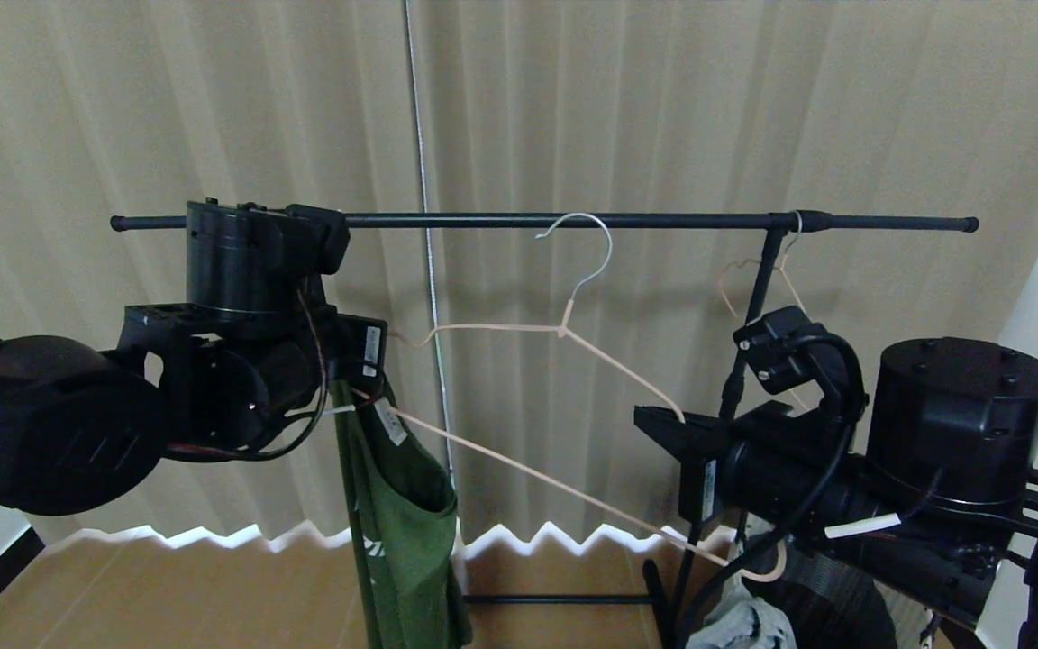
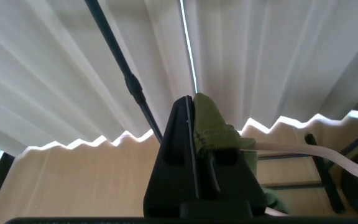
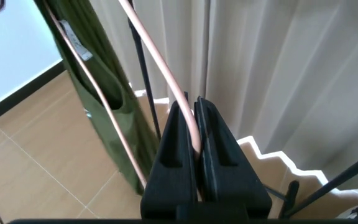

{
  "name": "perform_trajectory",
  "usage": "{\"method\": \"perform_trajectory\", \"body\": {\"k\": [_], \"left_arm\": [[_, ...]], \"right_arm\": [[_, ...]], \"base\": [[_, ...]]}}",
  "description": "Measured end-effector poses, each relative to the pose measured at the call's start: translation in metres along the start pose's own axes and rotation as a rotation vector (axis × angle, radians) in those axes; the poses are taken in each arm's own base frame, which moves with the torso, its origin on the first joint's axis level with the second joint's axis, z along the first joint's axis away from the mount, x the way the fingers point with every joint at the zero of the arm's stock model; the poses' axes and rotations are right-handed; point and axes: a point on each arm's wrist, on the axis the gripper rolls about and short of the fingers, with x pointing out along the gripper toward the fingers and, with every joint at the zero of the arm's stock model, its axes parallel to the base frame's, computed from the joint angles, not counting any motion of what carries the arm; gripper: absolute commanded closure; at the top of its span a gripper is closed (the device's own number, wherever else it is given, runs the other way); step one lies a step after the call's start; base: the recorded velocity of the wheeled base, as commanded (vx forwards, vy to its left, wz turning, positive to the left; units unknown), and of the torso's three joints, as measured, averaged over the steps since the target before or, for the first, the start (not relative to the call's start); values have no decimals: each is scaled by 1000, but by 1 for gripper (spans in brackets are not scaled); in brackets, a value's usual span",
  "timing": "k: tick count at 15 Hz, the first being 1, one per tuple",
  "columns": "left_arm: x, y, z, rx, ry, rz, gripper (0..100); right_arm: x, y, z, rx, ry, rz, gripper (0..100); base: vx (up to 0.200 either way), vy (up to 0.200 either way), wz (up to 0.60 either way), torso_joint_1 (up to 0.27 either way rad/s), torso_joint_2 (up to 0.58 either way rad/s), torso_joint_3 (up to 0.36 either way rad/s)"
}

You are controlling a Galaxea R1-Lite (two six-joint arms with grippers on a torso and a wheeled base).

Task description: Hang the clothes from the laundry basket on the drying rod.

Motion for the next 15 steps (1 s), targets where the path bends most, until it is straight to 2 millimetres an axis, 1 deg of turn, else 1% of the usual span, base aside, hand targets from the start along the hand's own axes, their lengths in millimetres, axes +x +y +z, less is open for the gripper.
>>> {"method": "perform_trajectory", "body": {"k": [2, 5, 7, 9, 12, 15], "left_arm": [[-3, 0, 2, -9, -7, -3, 100], [-9, 5, 5, -16, -22, 5, 100], [-12, 8, 8, -21, -31, 15, 100], [-14, 12, 10, -23, -37, 21, 100], [-16, 13, 8, -6, -31, 24, 100], [-21, 14, 4, 18, -23, 19, 100]], "right_arm": [[3, 1, -1, -2, -11, -17, 100], [12, -1, -6, -5, -22, -93, 100], [16, -2, -13, -13, 2, -114, 100], [18, -3, -15, -18, 11, -127, 100], [23, -4, -10, -26, 0, -166, 100], [38, -10, 0, -35, -28, -230, 100]], "base": [[0, 0, 0, 0, 0, 0], [0, 0, 0, 0, 0, 0], [0, 0, 0, 0, 0, 0], [0, 0, 0, 0, 0, 0], [0, 0, 0, 0, 0, 0], [0, 0, 0, 0, 0, 0]]}}
